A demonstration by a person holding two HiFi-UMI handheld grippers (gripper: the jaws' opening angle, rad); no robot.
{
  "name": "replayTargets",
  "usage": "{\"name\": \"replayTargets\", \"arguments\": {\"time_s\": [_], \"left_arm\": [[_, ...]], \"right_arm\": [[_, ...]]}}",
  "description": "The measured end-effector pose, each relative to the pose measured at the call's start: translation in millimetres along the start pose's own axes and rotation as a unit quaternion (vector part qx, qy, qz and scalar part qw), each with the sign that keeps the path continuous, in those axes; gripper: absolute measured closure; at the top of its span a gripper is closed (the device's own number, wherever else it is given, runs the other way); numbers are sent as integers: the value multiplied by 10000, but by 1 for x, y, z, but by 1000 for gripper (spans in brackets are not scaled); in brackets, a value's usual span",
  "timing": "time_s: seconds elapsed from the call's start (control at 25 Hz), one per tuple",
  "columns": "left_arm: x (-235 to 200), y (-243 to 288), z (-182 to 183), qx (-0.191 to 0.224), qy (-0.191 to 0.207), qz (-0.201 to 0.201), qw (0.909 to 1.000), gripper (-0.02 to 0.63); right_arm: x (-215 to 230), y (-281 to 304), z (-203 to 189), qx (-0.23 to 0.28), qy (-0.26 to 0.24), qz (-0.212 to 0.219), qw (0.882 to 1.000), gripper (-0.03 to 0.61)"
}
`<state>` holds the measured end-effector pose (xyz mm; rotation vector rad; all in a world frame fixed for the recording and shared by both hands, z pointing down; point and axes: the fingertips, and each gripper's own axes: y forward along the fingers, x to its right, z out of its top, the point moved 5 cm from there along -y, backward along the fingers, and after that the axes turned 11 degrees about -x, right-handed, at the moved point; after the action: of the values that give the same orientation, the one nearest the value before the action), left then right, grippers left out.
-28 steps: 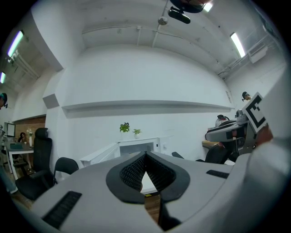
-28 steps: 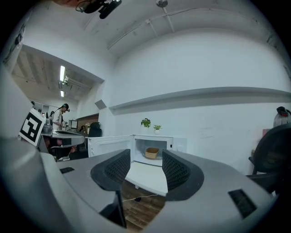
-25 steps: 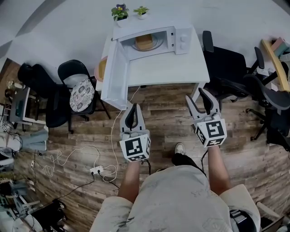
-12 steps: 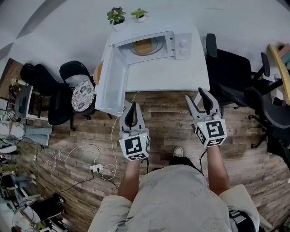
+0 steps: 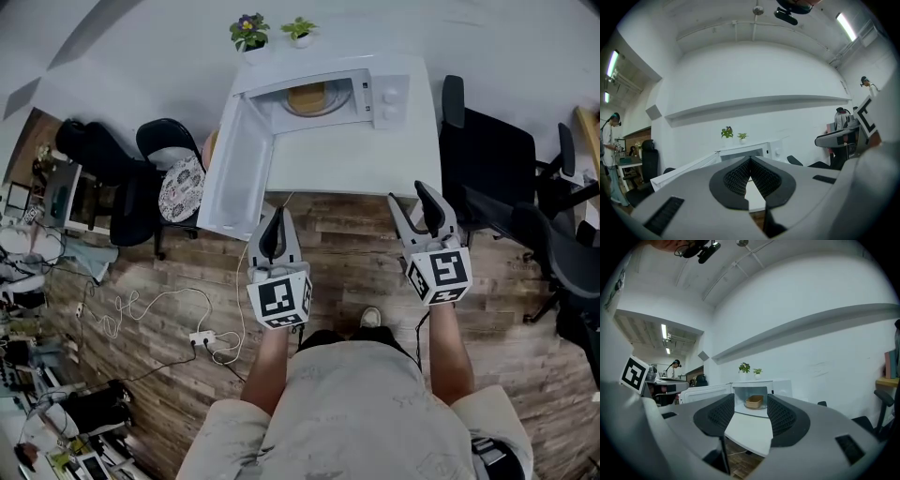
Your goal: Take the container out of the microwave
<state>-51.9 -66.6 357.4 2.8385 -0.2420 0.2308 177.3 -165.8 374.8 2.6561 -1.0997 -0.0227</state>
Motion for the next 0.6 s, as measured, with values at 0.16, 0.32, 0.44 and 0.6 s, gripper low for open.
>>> {"name": "replayTargets", "arguments": {"time_s": [0.16,0.32,0.44,0.6], "left_arm": [[-3,2,-2,-17,-6,72,10000,606],[-10,6,-3,38,-72,104,9999,606],[-17,15,-7,36,-111,95,9999,606],[-28,33,-9,78,-239,96,9996,606]], "right_arm": [[1,6,1,20,19,62,10000,359],[-3,16,4,2,-59,88,9999,359],[-7,25,8,-15,-193,99,9998,359],[-9,41,15,-46,-327,84,9994,359]]}}
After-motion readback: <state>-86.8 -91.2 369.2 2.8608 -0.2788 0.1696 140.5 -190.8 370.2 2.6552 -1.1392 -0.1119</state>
